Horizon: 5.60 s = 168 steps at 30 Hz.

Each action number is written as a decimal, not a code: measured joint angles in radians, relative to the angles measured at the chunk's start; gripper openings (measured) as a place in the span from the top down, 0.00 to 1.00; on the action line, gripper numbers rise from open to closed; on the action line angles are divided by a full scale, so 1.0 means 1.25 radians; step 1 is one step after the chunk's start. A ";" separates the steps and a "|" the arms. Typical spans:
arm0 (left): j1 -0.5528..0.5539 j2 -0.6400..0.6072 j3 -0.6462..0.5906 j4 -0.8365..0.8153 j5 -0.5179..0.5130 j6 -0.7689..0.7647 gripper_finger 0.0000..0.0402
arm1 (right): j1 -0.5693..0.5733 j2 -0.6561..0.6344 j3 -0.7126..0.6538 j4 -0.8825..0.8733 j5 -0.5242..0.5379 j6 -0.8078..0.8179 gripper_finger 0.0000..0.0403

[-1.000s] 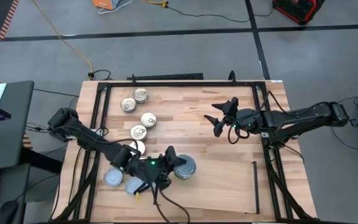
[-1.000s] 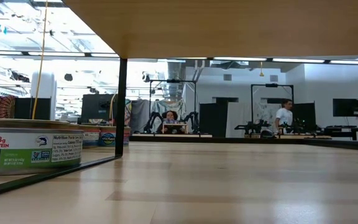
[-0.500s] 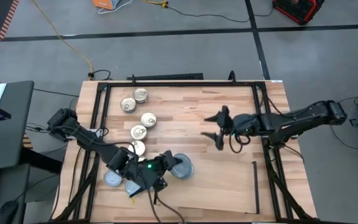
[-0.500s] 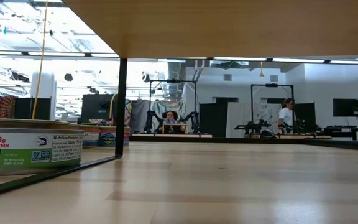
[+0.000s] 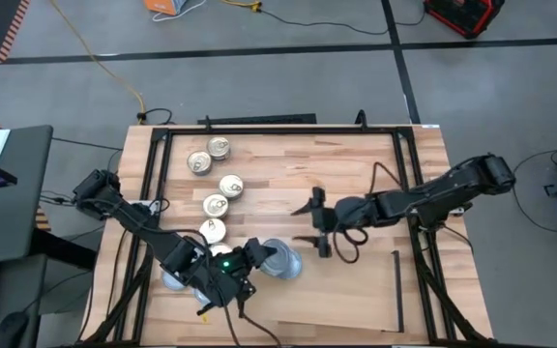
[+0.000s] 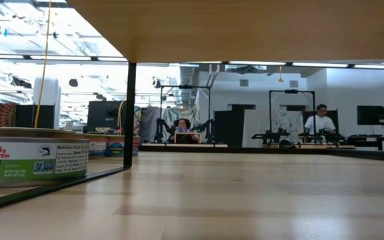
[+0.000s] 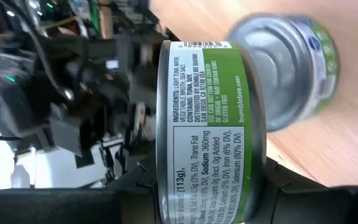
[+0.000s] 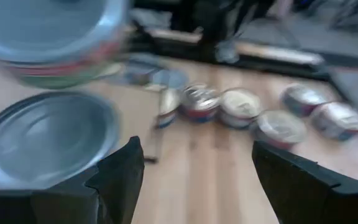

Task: Stack canned seafood by type on shelf
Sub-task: Stack the green tuna can on the top of the green tuna can on the shelf, then put the blue-pink tuna can on the shelf

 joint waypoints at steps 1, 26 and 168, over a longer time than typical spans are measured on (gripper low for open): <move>0.000 0.000 -0.002 -0.007 0.000 -0.008 0.67 | 0.002 0.012 0.006 -0.006 -0.007 0.009 0.20; -0.022 0.000 -0.003 0.064 0.030 -0.025 0.67 | 0.037 0.033 0.016 -0.047 -0.093 0.048 0.20; 0.813 -0.442 -0.548 -0.103 0.411 -0.872 0.37 | -0.149 -0.026 0.015 -0.108 -0.025 0.159 0.20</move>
